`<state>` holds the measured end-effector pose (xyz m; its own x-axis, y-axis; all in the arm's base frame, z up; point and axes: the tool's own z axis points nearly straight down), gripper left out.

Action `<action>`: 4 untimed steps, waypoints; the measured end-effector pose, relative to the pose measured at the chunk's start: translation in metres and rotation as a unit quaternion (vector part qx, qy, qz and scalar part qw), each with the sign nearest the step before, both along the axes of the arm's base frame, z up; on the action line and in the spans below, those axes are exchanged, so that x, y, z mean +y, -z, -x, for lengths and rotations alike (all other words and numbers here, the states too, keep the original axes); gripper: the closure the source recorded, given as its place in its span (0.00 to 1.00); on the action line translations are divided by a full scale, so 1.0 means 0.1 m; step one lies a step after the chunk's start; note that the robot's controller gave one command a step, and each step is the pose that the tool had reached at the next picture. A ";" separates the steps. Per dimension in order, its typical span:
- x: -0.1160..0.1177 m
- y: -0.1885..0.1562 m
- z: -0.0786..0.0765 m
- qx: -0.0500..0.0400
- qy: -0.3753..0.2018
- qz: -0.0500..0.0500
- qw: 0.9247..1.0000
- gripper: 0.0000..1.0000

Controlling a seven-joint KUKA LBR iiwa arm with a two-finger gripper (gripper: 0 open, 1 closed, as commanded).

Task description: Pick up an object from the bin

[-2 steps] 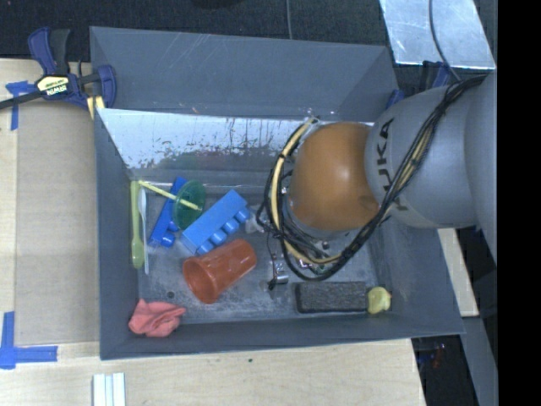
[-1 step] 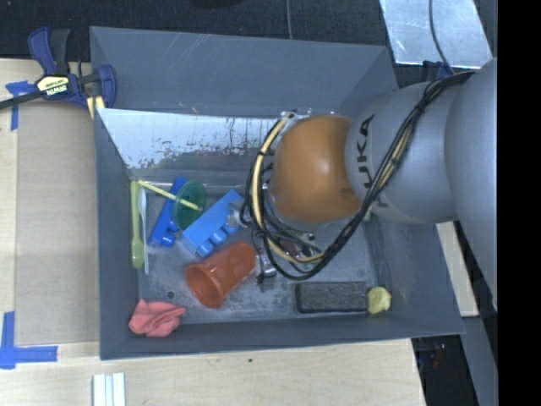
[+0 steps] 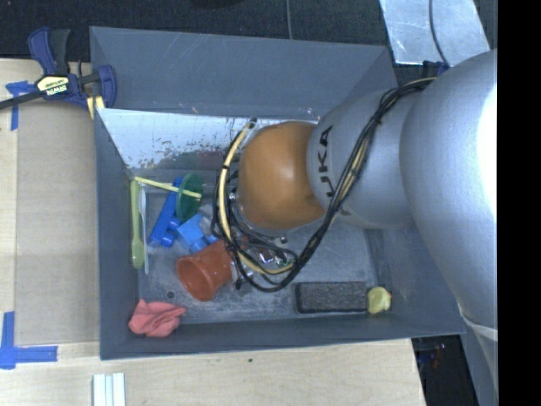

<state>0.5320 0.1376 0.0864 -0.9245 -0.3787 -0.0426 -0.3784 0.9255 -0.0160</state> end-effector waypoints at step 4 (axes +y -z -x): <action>-0.16 -1.49 0.10 -0.002 0.030 -0.001 1.000 1.00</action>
Offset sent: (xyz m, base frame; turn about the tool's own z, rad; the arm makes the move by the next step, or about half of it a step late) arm 0.0000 0.0000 0.0000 0.0000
